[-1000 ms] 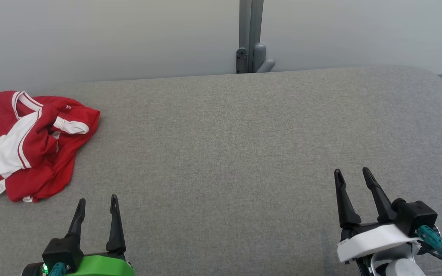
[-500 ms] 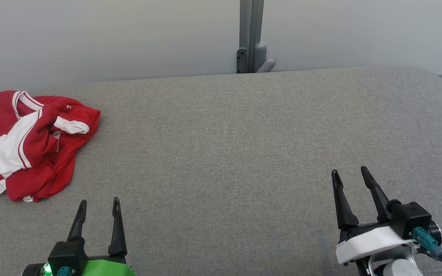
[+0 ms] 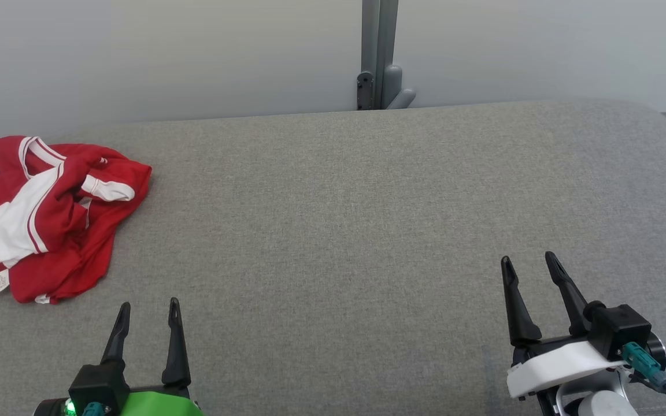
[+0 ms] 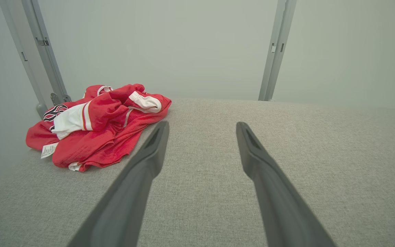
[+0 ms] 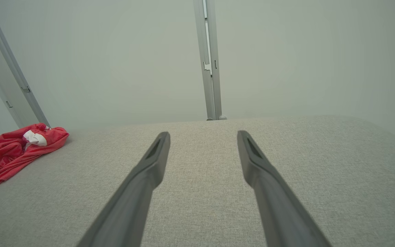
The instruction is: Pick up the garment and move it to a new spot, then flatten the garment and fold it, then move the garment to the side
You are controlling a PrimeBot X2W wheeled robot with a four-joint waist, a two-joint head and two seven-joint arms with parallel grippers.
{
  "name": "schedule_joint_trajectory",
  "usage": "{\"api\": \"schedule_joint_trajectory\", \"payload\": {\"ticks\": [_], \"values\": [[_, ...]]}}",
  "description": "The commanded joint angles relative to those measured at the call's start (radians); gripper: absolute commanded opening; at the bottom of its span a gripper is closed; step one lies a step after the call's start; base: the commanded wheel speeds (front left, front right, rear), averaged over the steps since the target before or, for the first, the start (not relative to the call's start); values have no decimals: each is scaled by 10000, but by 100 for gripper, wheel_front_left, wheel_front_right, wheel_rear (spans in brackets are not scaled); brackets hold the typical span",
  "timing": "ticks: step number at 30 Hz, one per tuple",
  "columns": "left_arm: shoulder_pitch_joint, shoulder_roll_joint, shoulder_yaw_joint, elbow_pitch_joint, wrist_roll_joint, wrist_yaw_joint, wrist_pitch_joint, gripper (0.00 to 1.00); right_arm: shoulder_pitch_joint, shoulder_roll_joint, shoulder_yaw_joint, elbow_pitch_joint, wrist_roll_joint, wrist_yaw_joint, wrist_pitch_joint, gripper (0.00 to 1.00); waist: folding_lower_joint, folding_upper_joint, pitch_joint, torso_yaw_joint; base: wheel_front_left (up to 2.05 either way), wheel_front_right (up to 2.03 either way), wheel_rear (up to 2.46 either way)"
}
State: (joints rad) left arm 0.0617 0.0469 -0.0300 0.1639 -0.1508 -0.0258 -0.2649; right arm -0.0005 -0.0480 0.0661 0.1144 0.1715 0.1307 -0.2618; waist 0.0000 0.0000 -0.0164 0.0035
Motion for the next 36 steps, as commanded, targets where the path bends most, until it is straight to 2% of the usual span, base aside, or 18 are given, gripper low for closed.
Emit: {"api": "schedule_joint_trajectory", "payload": {"ticks": [1, 25, 31, 36], "values": [[12, 63, 9, -5, -88, -1, -3, 100, 11, -41, -10, 30, 11, 1, -40, 100, 0, 0, -2, 0, 0, 0, 0], [-53, 62, -54, 31, 20, 3, -3, 100, 47, -43, -69, -10, 12, 1, -40, 100, 0, 0, 2, 129, 0, 0, 0], [-168, 63, -35, 81, 71, 5, -3, 100, 142, -37, -93, -90, -24, 1, -34, 100, 0, 0, 31, 758, 0, 0, 0], [-162, 63, -57, 63, 122, 14, -1, 100, 177, -35, -111, -132, 42, 1, -34, 100, 0, 0, 37, 1765, 0, 0, 0]]}}
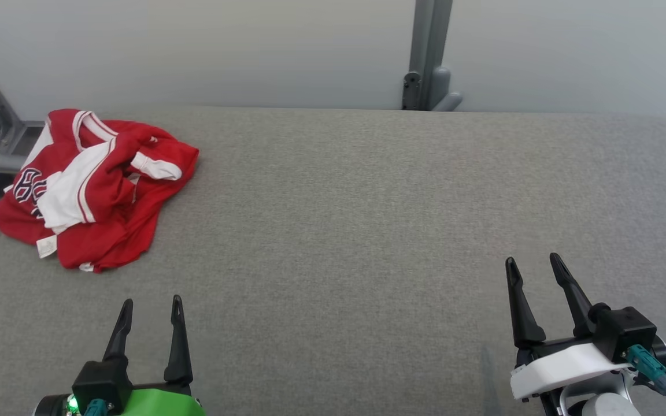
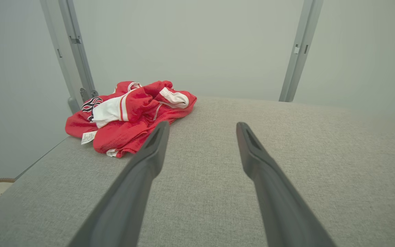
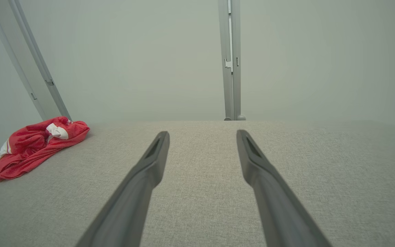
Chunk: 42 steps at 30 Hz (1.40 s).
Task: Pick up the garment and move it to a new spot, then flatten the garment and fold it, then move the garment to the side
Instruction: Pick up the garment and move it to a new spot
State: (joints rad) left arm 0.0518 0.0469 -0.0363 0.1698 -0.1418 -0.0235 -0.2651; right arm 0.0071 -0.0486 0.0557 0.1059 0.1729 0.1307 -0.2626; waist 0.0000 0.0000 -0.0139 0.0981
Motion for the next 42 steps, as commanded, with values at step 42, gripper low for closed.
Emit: {"api": "schedule_joint_trajectory", "payload": {"ticks": [42], "values": [[-2001, 669, 761, -67, 464, -421, 3, 100, -215, -37, 117, -102, -527, 1, -26, 100, 0, 0, 1139, 3268, 0, 0, 0]]}}
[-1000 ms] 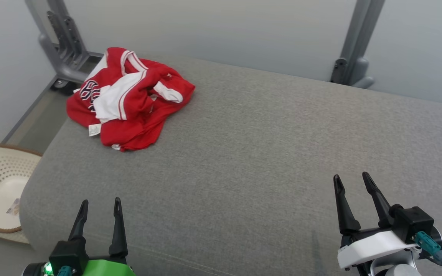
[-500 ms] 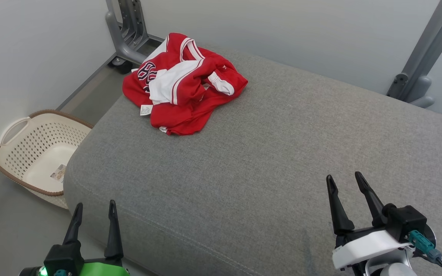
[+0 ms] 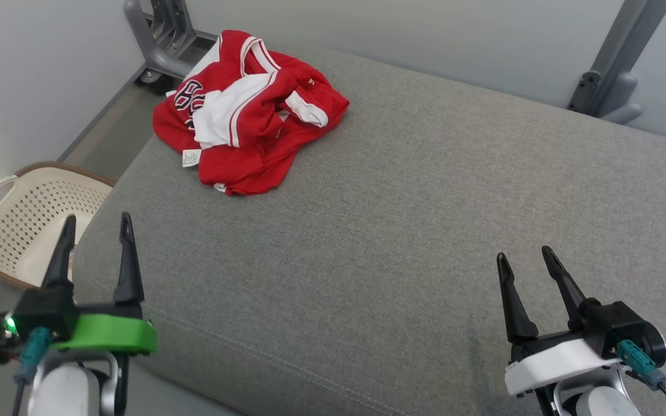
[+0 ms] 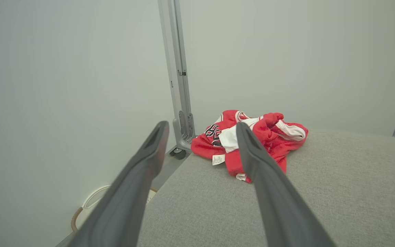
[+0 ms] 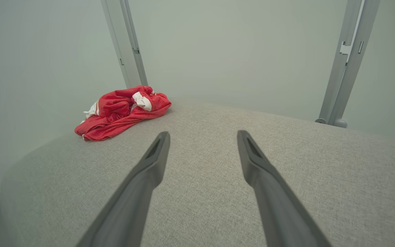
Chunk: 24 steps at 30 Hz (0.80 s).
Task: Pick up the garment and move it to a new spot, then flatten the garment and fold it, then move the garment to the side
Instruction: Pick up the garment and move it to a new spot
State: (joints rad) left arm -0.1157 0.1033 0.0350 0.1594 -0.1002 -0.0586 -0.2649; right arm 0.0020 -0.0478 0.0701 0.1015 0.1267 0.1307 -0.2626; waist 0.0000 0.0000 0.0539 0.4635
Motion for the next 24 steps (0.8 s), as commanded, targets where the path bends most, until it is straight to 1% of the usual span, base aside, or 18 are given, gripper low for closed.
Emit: {"api": "schedule_joint_trajectory", "payload": {"ticks": [1, 4, 5, 7, 10, 14, 15, 19, 22, 24], "values": [[-703, 260, 109, 126, 4, -133, -1, 100, -228, -45, -6, -89, -152, 1, -26, 100, 0, 0, 644, -503, 0, 0, 0], [-1831, 750, 160, 537, -80, -299, 61, 100, -481, -44, -4, -214, -441, -1, -26, 100, 0, 0, 1209, -881, 0, 0, 0], [-1831, 750, 160, 537, -80, -299, 61, 100, -481, -44, -4, -214, -441, -1, -26, 100, 0, 0, 1209, -881, 0, 0, 0], [-2607, 1084, 97, 750, -121, -406, 262, 100, -676, -47, -62, -306, -608, -1, -26, 100, 0, 0, 1619, -1152, 0, 0, 0], [-3613, 1819, -182, 1087, -118, -583, 872, 100, -986, -47, 0, -412, -859, -1, -26, 100, 0, 0, 2301, -1640, 0, 0, 0], [-4914, 2622, -557, 1688, -657, -706, 1521, 100, -1275, -47, -121, -567, -1172, -1, -26, 100, 0, 0, 3055, -2224, 0, 0, 0], [-5196, 2747, -711, 1888, -825, -705, 1659, 100, -1319, -44, -206, -608, -1225, -1, -26, 100, 0, 0, 3192, -2324, 0, 0, 0], [-6052, 3576, -1676, 2719, -1648, -710, 2211, 100, -1442, -41, -310, -768, -1409, -1, -26, 100, 0, 0, 3716, -2723, 0, 0, 0], [-6491, 3995, -2537, 3347, -2235, -713, 2501, 100, -1514, -41, -379, -912, -1508, -1, -26, 100, 0, 0, 4014, -2914, 0, 0, 0], [-6758, 4199, -2929, 3784, -2657, -715, 2626, 100, -1548, -42, -424, -1002, -1550, -1, -26, 100, 0, 0, 4178, -2993, 0, 0, 0]]}}
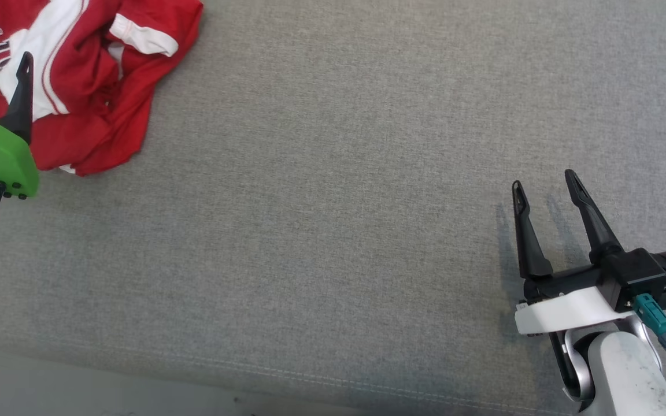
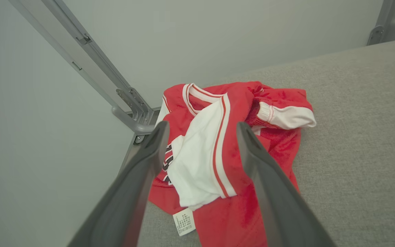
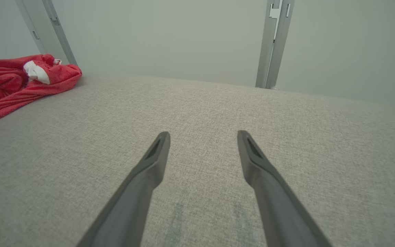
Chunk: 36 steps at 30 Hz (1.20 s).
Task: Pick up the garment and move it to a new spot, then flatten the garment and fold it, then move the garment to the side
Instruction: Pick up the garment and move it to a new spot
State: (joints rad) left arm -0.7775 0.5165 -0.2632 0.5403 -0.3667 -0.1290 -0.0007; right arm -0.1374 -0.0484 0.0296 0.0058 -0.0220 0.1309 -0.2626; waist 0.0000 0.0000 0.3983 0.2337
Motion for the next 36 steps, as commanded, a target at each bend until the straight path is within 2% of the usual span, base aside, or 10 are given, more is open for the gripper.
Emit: {"api": "schedule_joint_trajectory", "payload": {"ticks": [1, 7, 11, 18, 19, 20, 21, 22, 28, 36], "values": [[-228, 151, -132, 154, -96, -11, 17, 100, -161, -33, -28, -79, -96, -3, -26, 100, 0, 0, 800, -722, 0, 0, 0], [-672, 383, -1143, 1195, -1141, -13, -56, 100, -80, -33, -90, -222, -195, -3, -26, 100, 0, 0, 1045, -799, 0, 0, 0], [-990, 526, -1109, 2015, -1259, 65, -392, 100, -120, -33, -68, -285, -220, -3, -26, 100, 0, 0, 1201, -877, 0, 0, 0], [-1475, 257, -1100, 3193, -1453, 114, -809, 100, -141, -33, -120, -327, -188, -3, -26, 100, 0, 0, 1343, -964, 0, 0, 0], [-1529, 230, -1133, 3318, -1454, 89, -843, 86, -153, -33, -136, -312, -176, -3, -26, 100, 0, 0, 1338, -967, 0, 0, 0], [-1582, 199, -1169, 3411, -1474, 84, -920, 44, -162, -33, -155, -298, -152, -3, -26, 100, 0, 0, 1312, -961, 0, 0, 0], [-1648, 190, -1193, 3486, -1472, 72, -1002, 26, -168, -33, -167, -290, -121, -3, -26, 100, 0, 0, 1276, -951, 0, 0, 0], [-1703, 183, -1206, 3565, -1498, 72, -1078, 0, -172, -32, -159, -281, -84, -3, -26, 100, 0, 0, 1232, -944, 0, 0, 0], [-1905, 345, -1252, 3908, -1485, 47, -1471, 0, -248, -32, 80, -125, 125, -3, -26, 100, 0, 0, 790, -989, 0, 0, 0], [-2286, 779, -1408, 3870, -1083, 303, -1931, 0, -214, -33, 213, 172, 603, -3, -26, 100, 0, 0, -373, -1284, 0, 0, 0]]}}
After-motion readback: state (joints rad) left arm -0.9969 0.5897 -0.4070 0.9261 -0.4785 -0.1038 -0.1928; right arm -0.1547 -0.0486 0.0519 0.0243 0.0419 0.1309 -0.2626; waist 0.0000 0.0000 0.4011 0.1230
